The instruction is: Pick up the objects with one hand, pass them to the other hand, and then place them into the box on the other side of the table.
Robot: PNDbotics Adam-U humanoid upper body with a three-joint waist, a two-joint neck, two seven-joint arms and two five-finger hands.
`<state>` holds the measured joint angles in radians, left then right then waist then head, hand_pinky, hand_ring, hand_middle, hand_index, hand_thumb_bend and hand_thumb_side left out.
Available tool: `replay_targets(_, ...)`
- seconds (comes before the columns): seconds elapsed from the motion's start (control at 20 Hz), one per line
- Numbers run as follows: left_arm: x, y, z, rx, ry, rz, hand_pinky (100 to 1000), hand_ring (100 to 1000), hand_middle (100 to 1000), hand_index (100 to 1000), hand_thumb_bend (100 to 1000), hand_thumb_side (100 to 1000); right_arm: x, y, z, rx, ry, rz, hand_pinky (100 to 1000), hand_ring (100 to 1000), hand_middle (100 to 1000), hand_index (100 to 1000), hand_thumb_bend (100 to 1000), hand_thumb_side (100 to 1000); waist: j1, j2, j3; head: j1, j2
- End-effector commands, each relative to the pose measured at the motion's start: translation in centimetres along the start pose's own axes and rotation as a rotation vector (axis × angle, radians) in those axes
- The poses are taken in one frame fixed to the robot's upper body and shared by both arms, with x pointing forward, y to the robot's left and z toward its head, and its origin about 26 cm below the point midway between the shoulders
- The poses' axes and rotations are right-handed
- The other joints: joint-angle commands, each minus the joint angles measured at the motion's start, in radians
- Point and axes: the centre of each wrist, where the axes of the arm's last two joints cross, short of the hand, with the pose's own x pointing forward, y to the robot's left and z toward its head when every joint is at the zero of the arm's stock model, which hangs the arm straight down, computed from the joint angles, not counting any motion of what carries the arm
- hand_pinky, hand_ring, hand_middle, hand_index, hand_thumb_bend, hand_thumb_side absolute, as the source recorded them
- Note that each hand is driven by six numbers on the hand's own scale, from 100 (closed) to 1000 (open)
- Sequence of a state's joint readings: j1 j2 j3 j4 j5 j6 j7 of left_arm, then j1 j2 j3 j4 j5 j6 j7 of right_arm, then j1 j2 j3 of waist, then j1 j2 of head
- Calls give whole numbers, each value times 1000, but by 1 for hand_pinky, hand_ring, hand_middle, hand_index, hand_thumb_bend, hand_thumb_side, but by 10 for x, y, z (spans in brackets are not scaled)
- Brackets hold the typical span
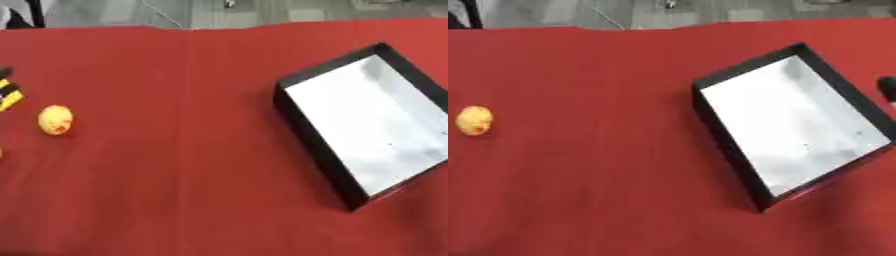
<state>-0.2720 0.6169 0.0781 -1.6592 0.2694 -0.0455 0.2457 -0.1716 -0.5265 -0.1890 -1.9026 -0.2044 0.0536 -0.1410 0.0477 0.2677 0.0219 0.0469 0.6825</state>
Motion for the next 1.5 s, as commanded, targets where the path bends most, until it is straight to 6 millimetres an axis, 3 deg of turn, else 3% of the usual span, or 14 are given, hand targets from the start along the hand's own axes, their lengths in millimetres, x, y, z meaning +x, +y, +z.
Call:
replay_targets(0.05,15,26,-17,-5,-23,-98,873,884,939,913,100,810,13,-7,-5,5,-42,29,857,910,835,863,710,432,12,-29,2,24,-16)
replay_targets(0.6,30,87,-66,-60,51,-360,868,881,931,916,100,822,14,-7,-4,21,-44,47,857,910,835,863,706,429,17,-32,0,83,-62)
replay_targets(1.0,42,115,-95,-213,106,-583,871,883,925,934,101,698,14,-7,-4,34,-43,53,857,909,835,863,717,423,17,-38,-10,53,-71)
replay_targets(1.35,49,142,-115,-215,122,-686,881,893,903,903,369,474,15,-6,-4,42,-47,62,857,909,835,863,723,409,23,-25,-27,48,-85)
replay_targets(1.5,50,152,-119,-204,168,-754,883,894,897,902,403,449,15,-5,-3,48,-49,70,857,909,835,863,725,405,29,-16,-41,47,-96)
